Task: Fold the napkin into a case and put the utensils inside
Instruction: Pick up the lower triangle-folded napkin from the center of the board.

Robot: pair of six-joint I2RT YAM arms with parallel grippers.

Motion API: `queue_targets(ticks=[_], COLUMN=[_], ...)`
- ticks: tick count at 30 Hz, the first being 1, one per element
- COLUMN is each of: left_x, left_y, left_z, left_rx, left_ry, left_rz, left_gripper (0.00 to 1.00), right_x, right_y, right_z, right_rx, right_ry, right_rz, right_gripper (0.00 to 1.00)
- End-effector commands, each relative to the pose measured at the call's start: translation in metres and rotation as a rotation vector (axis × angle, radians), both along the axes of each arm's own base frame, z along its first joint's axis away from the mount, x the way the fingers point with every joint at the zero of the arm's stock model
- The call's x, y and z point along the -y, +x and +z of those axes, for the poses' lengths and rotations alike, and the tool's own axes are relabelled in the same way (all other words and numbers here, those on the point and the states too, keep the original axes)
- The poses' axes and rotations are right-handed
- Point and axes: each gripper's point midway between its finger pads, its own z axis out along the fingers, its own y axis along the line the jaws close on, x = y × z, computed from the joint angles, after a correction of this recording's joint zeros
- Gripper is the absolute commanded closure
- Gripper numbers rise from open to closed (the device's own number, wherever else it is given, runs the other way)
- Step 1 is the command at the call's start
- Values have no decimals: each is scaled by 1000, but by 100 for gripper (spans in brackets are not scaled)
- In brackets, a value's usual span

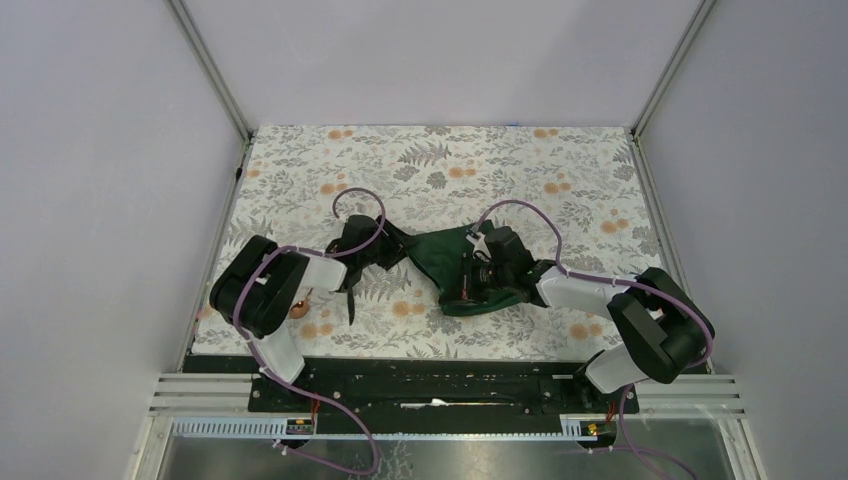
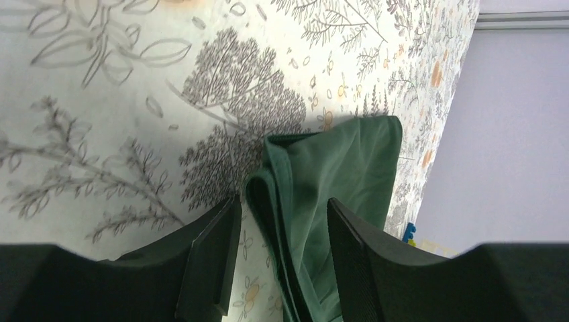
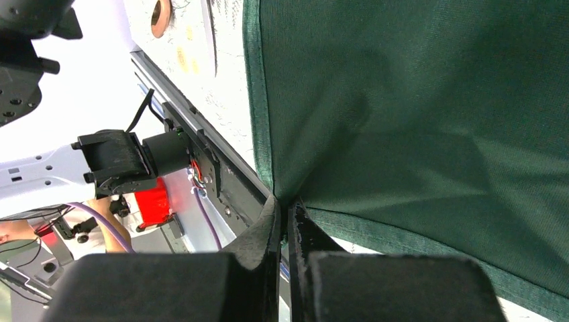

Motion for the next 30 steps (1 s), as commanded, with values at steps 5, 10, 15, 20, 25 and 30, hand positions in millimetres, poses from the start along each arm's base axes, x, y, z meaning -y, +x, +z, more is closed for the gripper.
queue_targets(ticks=[5,10,15,20,25,30], left_x=[11,17,11,-11,-16,-1], left_y=[25,32,38,42,43,47], left_z=[-5,-11,-6,-4,-1,-1], left_rx=[62,64,89,80,57,15], left_ry=[43,53,118,302,512,659], left_rz=[-62,-93,-92,-83,-102,-135], left_gripper=[46,47,67,88,89,96], right_x=[-3,-3,-1,1,16,32], right_y=[-1,-2,-5,-18,-21,-24], right_z=[16,15,14,10,-3,-19], right_rx=[46,45,37,-14,-101,-206], right_ry=[59,59,69,123,159,163], right_rz=[30,34,40,73,52,18], right_gripper=[100,100,100,100,100,100])
